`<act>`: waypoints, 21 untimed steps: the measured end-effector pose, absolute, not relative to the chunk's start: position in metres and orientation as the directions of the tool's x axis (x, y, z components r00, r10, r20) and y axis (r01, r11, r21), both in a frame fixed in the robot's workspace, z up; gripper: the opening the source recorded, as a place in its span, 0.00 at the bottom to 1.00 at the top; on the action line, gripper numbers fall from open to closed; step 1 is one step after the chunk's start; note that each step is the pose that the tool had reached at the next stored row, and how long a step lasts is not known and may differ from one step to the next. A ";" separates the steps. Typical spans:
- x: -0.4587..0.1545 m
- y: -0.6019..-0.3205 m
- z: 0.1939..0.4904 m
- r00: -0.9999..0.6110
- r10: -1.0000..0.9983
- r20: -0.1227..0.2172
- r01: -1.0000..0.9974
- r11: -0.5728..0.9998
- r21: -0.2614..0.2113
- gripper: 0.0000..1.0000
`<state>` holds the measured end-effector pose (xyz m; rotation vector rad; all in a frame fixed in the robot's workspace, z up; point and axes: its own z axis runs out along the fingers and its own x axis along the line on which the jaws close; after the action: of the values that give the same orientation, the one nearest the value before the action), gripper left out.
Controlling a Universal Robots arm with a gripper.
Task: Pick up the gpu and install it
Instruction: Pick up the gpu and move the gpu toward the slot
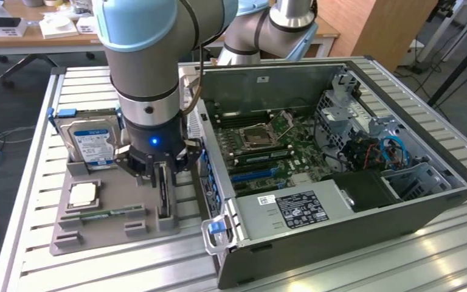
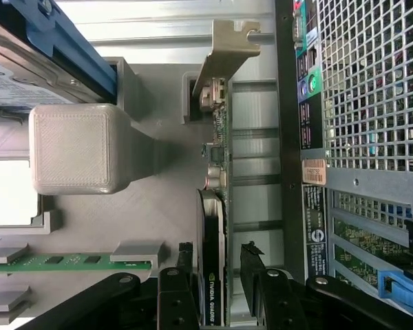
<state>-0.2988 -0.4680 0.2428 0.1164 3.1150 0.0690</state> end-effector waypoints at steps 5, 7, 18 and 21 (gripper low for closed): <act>-0.299 -0.468 0.240 -0.997 0.075 -0.022 0.074 0.996 0.046 0.41; -0.299 -0.468 0.239 -0.997 0.075 -0.022 0.074 0.996 0.046 0.41; -0.300 -0.467 0.238 -0.997 0.075 -0.022 0.074 0.996 0.046 0.41; -0.300 -0.467 0.238 -0.997 0.075 -0.022 0.074 0.996 0.046 0.41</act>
<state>-0.2996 -0.4674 0.2384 0.1164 3.1149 0.0707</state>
